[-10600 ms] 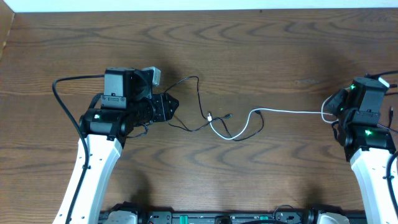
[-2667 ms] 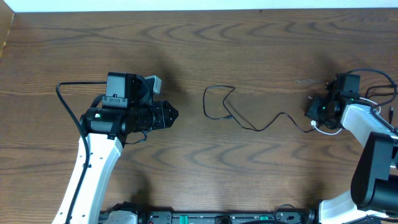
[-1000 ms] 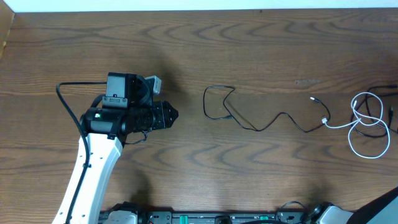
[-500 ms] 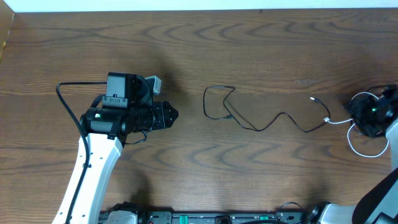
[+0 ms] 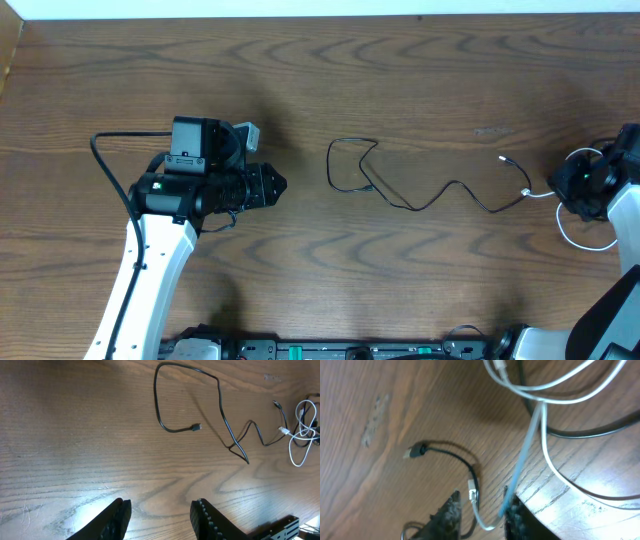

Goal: Untangle cables

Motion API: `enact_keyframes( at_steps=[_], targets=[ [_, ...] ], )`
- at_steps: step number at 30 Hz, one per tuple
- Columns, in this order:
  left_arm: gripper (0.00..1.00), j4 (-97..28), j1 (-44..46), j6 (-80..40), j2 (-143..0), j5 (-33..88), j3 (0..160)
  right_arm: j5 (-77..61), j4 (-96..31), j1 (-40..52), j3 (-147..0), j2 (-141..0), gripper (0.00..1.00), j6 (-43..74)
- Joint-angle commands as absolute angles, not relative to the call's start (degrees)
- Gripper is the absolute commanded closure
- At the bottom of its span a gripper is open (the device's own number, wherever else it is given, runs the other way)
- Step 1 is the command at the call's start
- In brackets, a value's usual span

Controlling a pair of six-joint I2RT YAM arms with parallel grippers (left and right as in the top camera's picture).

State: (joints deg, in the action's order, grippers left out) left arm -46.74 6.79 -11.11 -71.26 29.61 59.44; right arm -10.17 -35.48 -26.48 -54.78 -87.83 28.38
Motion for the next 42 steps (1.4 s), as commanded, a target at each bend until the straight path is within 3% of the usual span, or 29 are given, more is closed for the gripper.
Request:
enact_keyframes(
  at_steps=[1, 3, 12, 23, 25, 27, 29, 36, 42],
  targets=[
    [0.56, -47.35, 6.61, -10.55, -71.59, 29.06, 59.79, -7.55, -34.70, -26.15, -54.19, -87.88, 0.85, 29.10],
    [0.56, -47.40, 6.61, -10.57, -71.59, 29.06, 59.79, -7.62, -34.44, -26.15, -54.19, -87.88, 0.99, 29.12],
    [0.56, -47.37, 6.61, -10.55, -71.59, 29.04, 59.79, -7.68, -26.46, -27.49, -55.00, -86.15, 0.99, 29.10],
    [0.56, -47.48, 6.61, -10.55, -71.59, 29.04, 59.79, -5.48, -17.23, -39.68, -56.38, -78.00, 0.98, 29.76],
    [0.56, -47.48, 6.61, -10.57, -71.59, 29.04, 59.79, -3.81, -18.70, -40.27, -56.36, -78.19, 0.83, 29.74],
    [0.56, -47.51, 6.61, -10.57, -71.59, 29.06, 59.79, -3.09, -19.51, -40.29, -56.36, -78.74, 0.61, 29.45],
    [0.56, -47.51, 6.61, -10.57, -71.59, 29.06, 59.79, -4.64, -19.55, -39.55, -56.36, -79.57, 0.45, 28.40],
    [0.56, -47.53, 6.61, -10.57, -71.59, 29.06, 59.79, -14.76, -20.03, -33.89, -56.36, -79.90, 0.42, 27.97],
    [0.56, -47.53, 6.61, -10.57, -71.59, 29.04, 59.79, -26.44, -23.00, -24.25, -56.36, -79.90, 0.43, 18.46]
  ],
)
